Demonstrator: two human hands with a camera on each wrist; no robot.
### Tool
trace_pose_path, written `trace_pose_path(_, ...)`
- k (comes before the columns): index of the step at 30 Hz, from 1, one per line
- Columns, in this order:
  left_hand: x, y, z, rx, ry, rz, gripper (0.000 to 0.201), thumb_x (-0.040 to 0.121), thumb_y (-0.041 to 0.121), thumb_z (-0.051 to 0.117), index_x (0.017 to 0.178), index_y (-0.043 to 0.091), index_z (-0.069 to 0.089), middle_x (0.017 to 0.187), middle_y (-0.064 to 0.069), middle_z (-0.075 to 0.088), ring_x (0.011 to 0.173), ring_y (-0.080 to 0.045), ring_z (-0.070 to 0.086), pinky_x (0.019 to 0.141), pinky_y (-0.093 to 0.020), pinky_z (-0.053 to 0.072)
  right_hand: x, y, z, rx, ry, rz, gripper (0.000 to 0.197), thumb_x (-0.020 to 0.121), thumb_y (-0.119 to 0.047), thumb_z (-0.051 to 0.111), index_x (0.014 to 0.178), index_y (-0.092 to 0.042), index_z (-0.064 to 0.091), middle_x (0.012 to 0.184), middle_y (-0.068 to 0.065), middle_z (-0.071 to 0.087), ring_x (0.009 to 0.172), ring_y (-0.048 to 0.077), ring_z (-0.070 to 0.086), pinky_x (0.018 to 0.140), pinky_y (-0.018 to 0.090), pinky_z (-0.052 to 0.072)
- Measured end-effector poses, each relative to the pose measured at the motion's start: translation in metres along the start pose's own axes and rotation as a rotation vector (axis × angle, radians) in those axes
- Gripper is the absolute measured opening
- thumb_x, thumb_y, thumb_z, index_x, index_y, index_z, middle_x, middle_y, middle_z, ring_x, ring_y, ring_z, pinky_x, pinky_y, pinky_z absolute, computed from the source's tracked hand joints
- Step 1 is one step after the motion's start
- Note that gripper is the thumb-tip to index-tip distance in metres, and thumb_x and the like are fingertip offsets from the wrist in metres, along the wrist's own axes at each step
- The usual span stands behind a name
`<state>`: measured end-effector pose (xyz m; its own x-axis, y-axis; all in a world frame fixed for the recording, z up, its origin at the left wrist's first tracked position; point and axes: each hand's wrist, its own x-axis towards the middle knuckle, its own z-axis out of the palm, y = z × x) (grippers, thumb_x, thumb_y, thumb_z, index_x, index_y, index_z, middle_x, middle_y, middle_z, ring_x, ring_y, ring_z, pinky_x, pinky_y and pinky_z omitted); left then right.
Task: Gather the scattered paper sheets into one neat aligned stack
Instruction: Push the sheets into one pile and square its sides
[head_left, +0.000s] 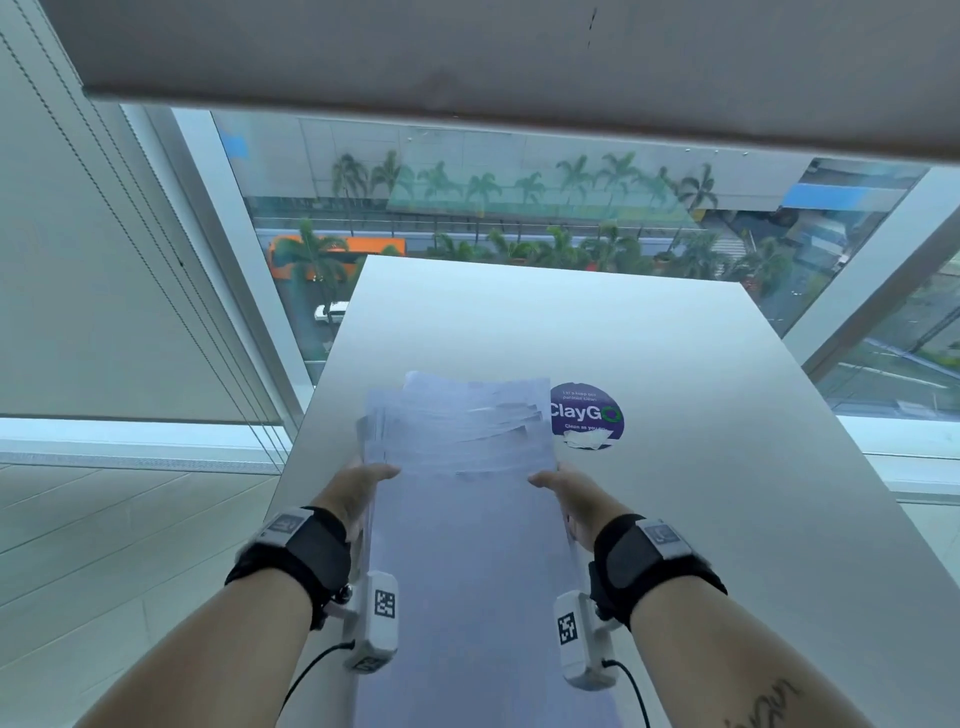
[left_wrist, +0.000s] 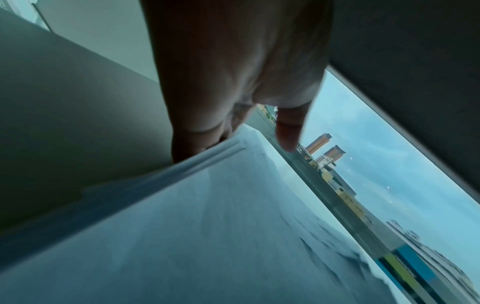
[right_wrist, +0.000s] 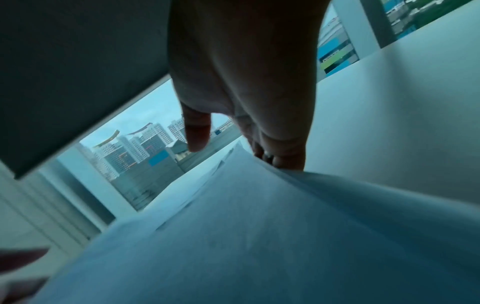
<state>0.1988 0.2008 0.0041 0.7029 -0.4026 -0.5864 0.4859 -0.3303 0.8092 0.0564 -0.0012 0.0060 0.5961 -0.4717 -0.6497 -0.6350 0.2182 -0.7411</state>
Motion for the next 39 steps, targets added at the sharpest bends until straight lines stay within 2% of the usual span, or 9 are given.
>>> trace_pose_path(5,0.008,0.007,-0.004,-0.011,0.035,0.029,0.079,0.085,0.006,0.056,0.150,0.022,0.013,0.155,-0.005,0.024,0.142,-0.028,0.025,0.112,-0.049,0.021,0.005,-0.011,-0.006,0.071,-0.070,0.007,0.037,0.087,-0.016,0.051,0.120,-0.030,0.042,0.098,0.001,0.061,0.078,0.017,0.060,0.061,0.026,0.050)
trace_pose_path(10,0.021,0.015,-0.002,0.023,0.116,0.091,0.097,0.081,0.009,0.058,0.149,0.026,-0.010,0.155,-0.008,0.023,0.142,-0.025,0.025,0.117,-0.044,0.018,0.016,-0.025,0.003,0.078,-0.038,-0.025,0.073,0.086,-0.018,0.055,0.147,-0.030,0.016,0.144,0.002,0.038,0.127,0.027,0.043,0.097,0.040,0.042)
trace_pose_path(12,0.031,0.016,-0.005,0.043,0.186,0.067,0.100,0.072,0.023,0.062,0.150,0.019,0.001,0.149,-0.010,0.034,0.136,-0.029,0.036,0.114,-0.046,0.027,0.023,-0.029,0.005,0.066,-0.034,-0.051,0.073,0.087,-0.013,0.053,0.149,-0.023,0.015,0.146,0.008,0.038,0.130,0.030,0.042,0.106,0.046,0.037)
trace_pose_path(15,0.037,0.018,-0.004,0.116,0.173,0.121,0.054,0.084,0.008,0.052,0.137,0.009,0.041,0.137,-0.010,0.049,0.128,-0.031,0.046,0.108,-0.038,0.034,0.027,-0.038,0.009,0.028,-0.075,-0.090,0.066,0.087,-0.011,0.052,0.145,-0.025,0.024,0.141,0.007,0.044,0.125,0.028,0.045,0.104,0.044,0.038)
trace_pose_path(19,0.039,0.026,-0.005,0.142,0.077,0.150,0.067,0.091,0.002,0.046,0.150,0.018,0.018,0.156,-0.006,0.021,0.144,-0.022,0.022,0.115,-0.033,0.018,0.029,-0.039,0.008,0.039,-0.108,-0.095,0.074,0.087,-0.012,0.053,0.148,-0.031,0.015,0.149,0.005,0.028,0.135,0.026,0.031,0.112,0.045,0.028)
trace_pose_path(25,0.038,0.006,-0.025,-0.182,0.077,-0.028,0.064,0.092,0.010,0.050,0.147,0.021,0.019,0.142,-0.015,0.045,0.118,-0.035,0.052,0.093,-0.048,0.047,0.017,-0.010,-0.005,0.109,-0.113,-0.001,0.024,0.092,-0.016,0.049,0.114,-0.028,0.045,0.102,-0.012,0.057,0.091,0.006,0.055,0.069,0.026,0.045)
trace_pose_path(31,0.005,-0.038,-0.024,-0.076,-0.175,-0.122,0.067,0.074,0.025,0.068,0.135,0.021,0.040,0.131,-0.010,0.059,0.116,-0.032,0.057,0.100,-0.052,0.045,0.002,0.025,0.007,0.117,-0.258,-0.048,0.105,0.064,-0.043,0.077,0.147,-0.032,0.013,0.151,-0.006,0.031,0.138,0.021,0.033,0.113,0.051,0.027)
trace_pose_path(34,-0.004,-0.049,-0.027,-0.197,-0.052,-0.108,0.045,0.089,0.013,0.055,0.130,0.018,0.038,0.119,-0.011,0.060,0.105,-0.030,0.059,0.090,-0.047,0.049,-0.009,0.035,0.005,0.198,-0.182,-0.033,0.089,0.084,-0.031,0.061,0.150,-0.026,0.001,0.157,-0.001,0.014,0.145,0.019,0.016,0.118,0.041,0.014)
trace_pose_path(39,-0.036,-0.061,-0.024,-0.072,-0.149,-0.158,0.072,0.076,0.019,0.065,0.140,0.019,0.030,0.135,-0.012,0.053,0.121,-0.034,0.053,0.101,-0.050,0.043,-0.030,0.053,0.003,0.101,-0.203,-0.060,0.090,0.084,-0.031,0.061,0.150,-0.019,0.001,0.155,-0.004,0.015,0.145,0.016,0.014,0.118,0.033,0.010)
